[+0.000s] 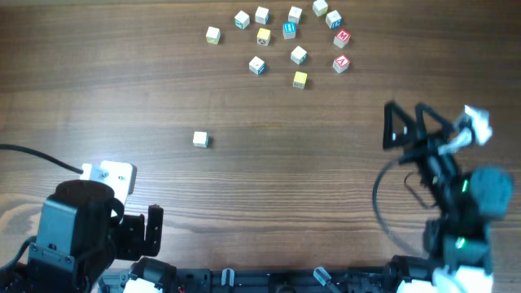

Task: Form a tower

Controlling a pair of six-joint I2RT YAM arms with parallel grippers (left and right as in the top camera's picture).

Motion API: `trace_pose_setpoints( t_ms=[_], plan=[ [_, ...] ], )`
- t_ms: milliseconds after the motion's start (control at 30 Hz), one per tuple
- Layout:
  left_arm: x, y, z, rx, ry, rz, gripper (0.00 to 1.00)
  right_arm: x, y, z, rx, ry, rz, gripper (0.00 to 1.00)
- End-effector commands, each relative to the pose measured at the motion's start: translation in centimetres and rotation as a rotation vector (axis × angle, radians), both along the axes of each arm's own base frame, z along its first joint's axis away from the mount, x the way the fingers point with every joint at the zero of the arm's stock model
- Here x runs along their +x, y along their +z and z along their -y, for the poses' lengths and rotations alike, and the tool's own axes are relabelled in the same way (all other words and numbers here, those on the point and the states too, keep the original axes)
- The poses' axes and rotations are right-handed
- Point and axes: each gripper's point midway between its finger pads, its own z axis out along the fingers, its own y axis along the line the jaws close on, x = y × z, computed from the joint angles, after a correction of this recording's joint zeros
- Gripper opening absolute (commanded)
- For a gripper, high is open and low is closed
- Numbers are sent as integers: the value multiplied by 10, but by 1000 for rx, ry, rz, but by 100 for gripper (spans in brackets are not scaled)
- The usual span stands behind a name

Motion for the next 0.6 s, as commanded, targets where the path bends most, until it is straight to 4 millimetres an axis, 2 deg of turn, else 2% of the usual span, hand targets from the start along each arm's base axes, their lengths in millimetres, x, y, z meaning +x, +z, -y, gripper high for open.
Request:
trace_pose_setpoints(
  t_ms=[0,100,167,233,300,367,400,467,567],
  plan=[
    [0,1,-1,6,-3,4,100,46,8,-13,-68,103,-150,100],
    [0,1,-1,6,-3,4,100,81,-6,-37,-120,183,-333,100],
    [0,1,-1,6,-3,4,100,112,-19,-62,-207,199,-465,100],
    [0,1,-1,6,-3,4,100,131,-27,-77,-279,170,-547,100],
    [0,1,-1,6,-3,4,100,148,-26,-99,-306,202,-578,100],
    [0,1,-1,6,-3,4,100,155,-16,-128,-244,328,-536,100],
    [0,1,-1,6,-3,4,100,157,-15,-132,-230,351,-526,100],
    [0,1,-1,6,-3,4,100,164,-14,-129,-208,307,-515,100],
    [0,1,-1,6,-3,4,100,191,-22,-117,-220,132,-499,100]
  ],
)
